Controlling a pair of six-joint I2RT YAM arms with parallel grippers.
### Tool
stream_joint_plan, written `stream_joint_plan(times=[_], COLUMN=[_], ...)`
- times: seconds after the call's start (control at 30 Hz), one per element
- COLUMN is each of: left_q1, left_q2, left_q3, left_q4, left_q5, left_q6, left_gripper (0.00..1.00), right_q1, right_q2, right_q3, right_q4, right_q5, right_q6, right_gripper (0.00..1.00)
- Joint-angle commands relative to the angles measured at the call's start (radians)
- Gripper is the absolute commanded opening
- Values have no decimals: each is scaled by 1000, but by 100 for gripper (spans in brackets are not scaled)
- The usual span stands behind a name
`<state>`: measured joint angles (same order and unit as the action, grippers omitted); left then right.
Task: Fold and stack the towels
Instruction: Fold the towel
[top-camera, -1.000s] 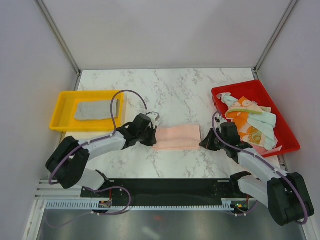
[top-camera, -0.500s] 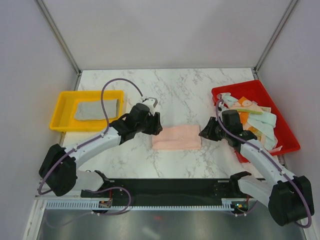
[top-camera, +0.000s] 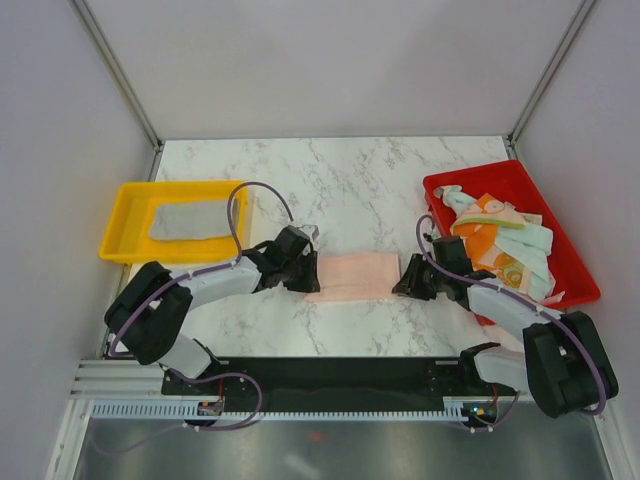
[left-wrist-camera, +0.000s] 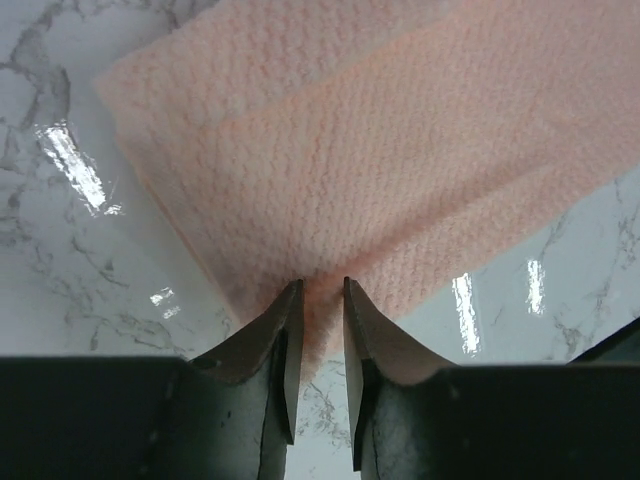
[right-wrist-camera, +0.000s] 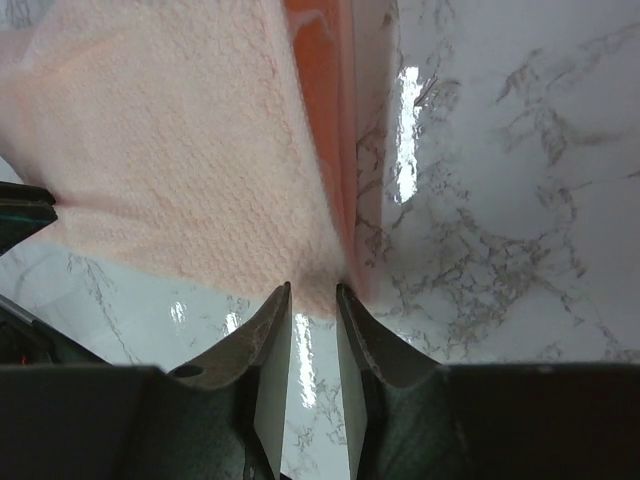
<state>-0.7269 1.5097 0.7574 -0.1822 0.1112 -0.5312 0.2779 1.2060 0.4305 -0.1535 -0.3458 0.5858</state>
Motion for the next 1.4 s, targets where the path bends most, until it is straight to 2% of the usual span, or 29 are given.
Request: stream_joint_plan(times=[0.0, 0.1, 0.2, 0.33, 0.43, 0.53, 0.67, 0.83, 0.93, 1.03, 1.2, 1.37], left_q1=[1, 7, 17, 20, 35, 70, 141, 202, 208, 208, 196, 118], left_q2=[4, -9, -9, 65, 130, 194, 248, 253, 259, 197, 37, -91], left_q3=[69, 146, 224, 267, 283, 284, 281, 273, 296, 309, 338, 240], left_q4=[-35, -91, -122, -119, -111, -86, -57, -28, -22, -25, -114, -117], left_q5=[-93, -137, -133, -116, -116, -134, -134, -116, -18, 45, 113, 162], left_q6=[-36, -36, -36, -39, -30, -23, -18, -19, -13, -6, 10, -30], left_gripper=[32, 43, 45, 44, 41, 41, 45, 47, 50, 53, 57, 54], right_q1=[3, 3, 3, 3, 3, 1, -6, -6, -6, -6, -3, 15], right_q2=[-6, -46, -69, -22, 75, 187, 315, 299, 287, 268, 188, 100], right_q3=[39, 91, 135, 172, 183, 188, 183, 113, 103, 137, 267, 255], right_q4=[11, -43, -46, 20, 118, 202, 269, 313, 319, 290, 62, -9], right_q5=[24, 15, -13, -12, 19, 103, 132, 206, 214, 165, 117, 73], right_q6=[-20, -15, 8, 25, 16, -14, -26, -18, -30, -44, -84, -83], right_gripper=[33, 32, 33, 33, 33, 33, 33, 33, 33, 33, 34, 38])
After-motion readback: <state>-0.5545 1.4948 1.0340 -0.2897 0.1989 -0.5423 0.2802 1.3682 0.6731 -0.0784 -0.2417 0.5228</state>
